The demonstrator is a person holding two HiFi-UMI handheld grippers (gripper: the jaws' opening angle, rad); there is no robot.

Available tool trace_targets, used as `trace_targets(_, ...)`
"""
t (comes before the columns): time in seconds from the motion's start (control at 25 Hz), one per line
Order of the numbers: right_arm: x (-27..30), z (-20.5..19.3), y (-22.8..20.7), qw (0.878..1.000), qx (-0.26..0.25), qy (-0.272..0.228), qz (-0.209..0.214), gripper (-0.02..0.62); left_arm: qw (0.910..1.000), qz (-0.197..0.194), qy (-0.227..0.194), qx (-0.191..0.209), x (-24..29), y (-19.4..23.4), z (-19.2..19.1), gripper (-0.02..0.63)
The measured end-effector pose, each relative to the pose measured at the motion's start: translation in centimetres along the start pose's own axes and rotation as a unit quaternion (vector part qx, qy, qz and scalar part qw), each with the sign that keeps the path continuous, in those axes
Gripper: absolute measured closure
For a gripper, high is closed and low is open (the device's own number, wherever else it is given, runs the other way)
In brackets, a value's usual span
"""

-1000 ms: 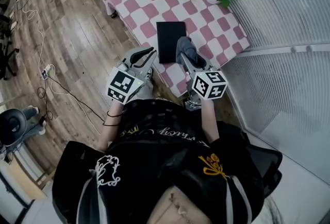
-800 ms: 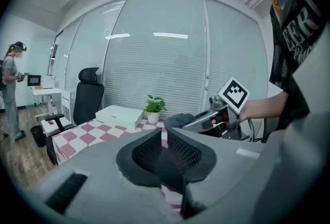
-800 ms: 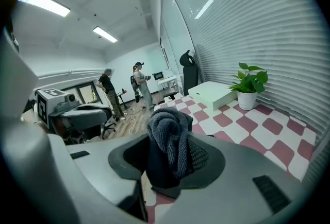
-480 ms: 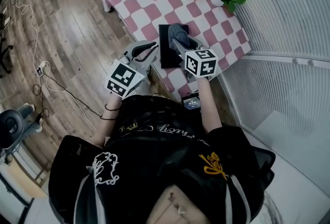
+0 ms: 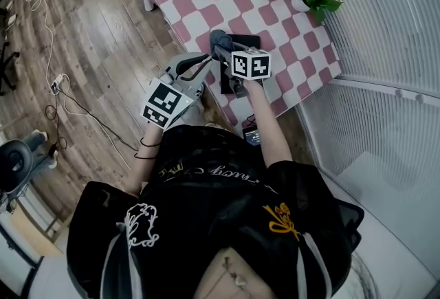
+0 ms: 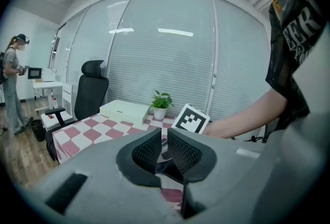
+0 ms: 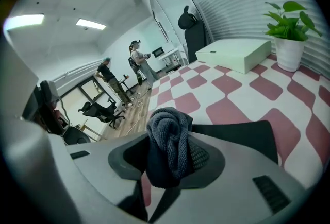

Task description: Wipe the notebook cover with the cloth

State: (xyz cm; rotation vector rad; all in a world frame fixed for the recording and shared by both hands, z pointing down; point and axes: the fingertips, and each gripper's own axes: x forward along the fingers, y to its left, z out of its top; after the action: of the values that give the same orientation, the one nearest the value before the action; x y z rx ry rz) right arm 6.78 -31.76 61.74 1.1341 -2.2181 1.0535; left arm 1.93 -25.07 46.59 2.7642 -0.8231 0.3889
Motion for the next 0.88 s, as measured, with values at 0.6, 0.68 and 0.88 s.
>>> trace_targets(0.6, -5.8, -1.9, -10.6, 0.989, 0.106, -0.011, -0.100, 0.468, 1.0000, -0.002, -0.002, 0.000, 1.4, 0.2, 1.0, 0.572)
trace_targets(0.68, -6.7, -2.0, -11.9, 0.987, 0.113, -0.017, -0.111, 0.468, 1.0000, -0.005, -0.002, 0.002, 1.6, -0.1, 1.1, 0.572)
trace_targets(0.88, -8.2, -2.4, -13.8, 0.983, 0.128, -0.025, -0.132, 0.469, 0.9999, -0.009, 0.001, 0.006, 1.8, -0.8, 1.2, 0.572)
